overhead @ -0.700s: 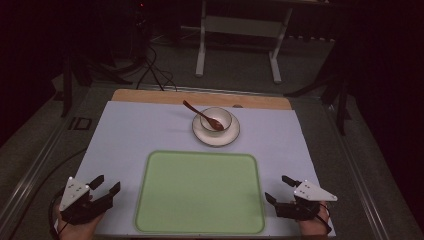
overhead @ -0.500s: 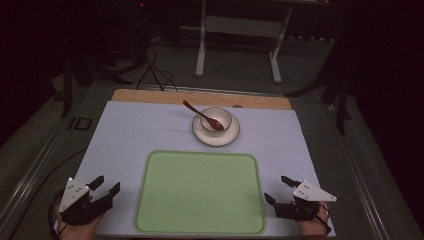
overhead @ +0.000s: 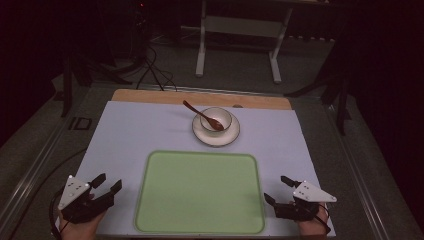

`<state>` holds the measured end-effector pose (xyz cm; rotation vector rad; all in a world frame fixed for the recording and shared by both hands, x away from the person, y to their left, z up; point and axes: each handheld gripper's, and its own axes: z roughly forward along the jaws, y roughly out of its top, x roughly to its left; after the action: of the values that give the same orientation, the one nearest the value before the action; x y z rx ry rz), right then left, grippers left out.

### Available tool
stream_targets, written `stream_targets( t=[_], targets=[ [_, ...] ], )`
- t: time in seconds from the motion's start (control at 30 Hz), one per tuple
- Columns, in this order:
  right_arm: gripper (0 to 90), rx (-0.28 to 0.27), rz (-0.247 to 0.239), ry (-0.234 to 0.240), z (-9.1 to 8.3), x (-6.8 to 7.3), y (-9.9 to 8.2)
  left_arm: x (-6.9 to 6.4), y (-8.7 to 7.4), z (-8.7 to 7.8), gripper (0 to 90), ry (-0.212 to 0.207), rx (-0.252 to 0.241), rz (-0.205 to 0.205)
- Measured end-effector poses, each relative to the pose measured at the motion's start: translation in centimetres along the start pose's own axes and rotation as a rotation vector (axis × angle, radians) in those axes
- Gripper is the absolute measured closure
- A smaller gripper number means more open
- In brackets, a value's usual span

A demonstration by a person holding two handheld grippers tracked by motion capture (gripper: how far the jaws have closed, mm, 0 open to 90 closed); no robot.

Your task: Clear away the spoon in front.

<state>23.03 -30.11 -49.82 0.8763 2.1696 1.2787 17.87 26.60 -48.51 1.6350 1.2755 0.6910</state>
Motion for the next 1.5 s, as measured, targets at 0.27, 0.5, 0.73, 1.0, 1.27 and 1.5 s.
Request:
stream_targets(
  t=[0.27,0.5,0.73,1.0,1.27,1.5],
  targets=[
    [16.1,-0.014,-0.001,0.0,0.0,0.0,0.1,-1.7,1.9,1.2,40.3,-0.019,-0.007,0.046],
    [16.1,-0.027,-0.004,0.001,-0.1,0.0,0.1,-2.8,4.2,2.9,40.9,-0.049,-0.025,0.084],
    [16.1,-0.032,-0.002,0.002,-0.2,0.0,0.1,-4.0,6.3,4.6,41.6,-0.07,-0.031,0.12],
    [16.1,-0.033,-0.002,-0.004,-0.2,-0.1,0.1,-4.6,7.8,6.6,41.6,-0.085,-0.021,0.133],
    [16.1,-0.03,-0.005,-0.007,-0.2,0.0,0.2,-5.0,9.3,8.7,42.2,-0.1,-0.013,0.135],
    [16.1,-0.034,-0.003,-0.008,-0.2,0.0,0.2,-5.5,10.0,9.9,40.1,-0.102,-0.007,0.158]
  ],
)
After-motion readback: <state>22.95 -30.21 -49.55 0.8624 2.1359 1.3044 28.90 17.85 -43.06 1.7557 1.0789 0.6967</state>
